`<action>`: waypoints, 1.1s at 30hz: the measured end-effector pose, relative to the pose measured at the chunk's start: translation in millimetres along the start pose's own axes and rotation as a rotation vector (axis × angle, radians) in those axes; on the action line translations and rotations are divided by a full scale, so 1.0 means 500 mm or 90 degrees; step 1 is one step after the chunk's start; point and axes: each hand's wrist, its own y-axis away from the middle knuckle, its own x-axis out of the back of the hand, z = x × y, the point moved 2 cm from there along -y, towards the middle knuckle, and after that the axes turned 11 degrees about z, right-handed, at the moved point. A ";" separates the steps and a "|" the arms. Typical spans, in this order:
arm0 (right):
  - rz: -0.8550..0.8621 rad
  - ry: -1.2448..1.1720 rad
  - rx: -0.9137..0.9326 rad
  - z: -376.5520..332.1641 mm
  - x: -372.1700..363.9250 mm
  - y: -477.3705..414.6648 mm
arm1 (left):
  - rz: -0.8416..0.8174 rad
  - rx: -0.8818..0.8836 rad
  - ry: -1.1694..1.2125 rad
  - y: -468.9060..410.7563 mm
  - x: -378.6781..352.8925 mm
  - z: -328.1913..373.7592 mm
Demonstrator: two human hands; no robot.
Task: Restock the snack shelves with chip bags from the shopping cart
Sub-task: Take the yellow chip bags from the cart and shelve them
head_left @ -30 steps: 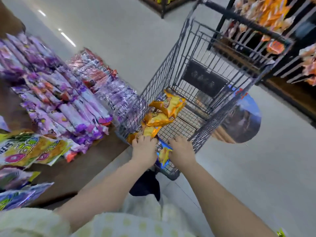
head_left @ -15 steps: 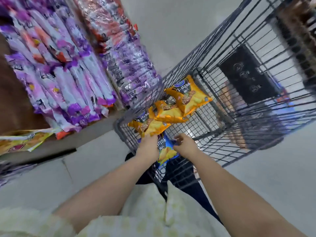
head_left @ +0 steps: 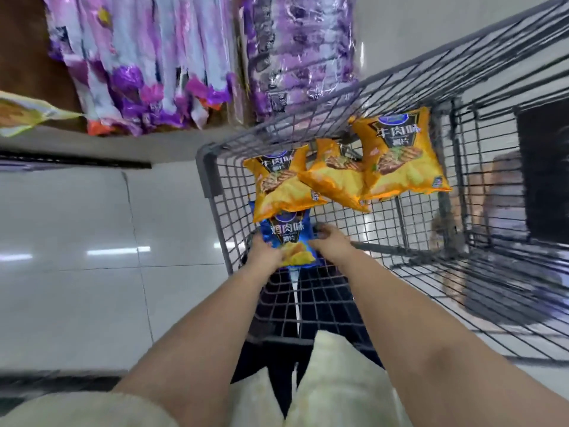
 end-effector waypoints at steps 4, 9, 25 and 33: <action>-0.044 -0.009 -0.011 0.019 -0.041 -0.039 | -0.009 0.004 0.026 0.004 -0.014 0.006; -0.064 -0.087 -0.019 0.048 -0.029 -0.036 | -0.027 0.052 0.092 -0.058 -0.036 -0.034; -0.039 -0.201 0.059 0.010 0.139 0.230 | -0.078 -0.169 0.226 0.171 0.091 -0.008; -0.047 -0.218 0.250 -0.171 0.125 0.357 | -0.057 -0.266 0.423 0.239 0.260 -0.008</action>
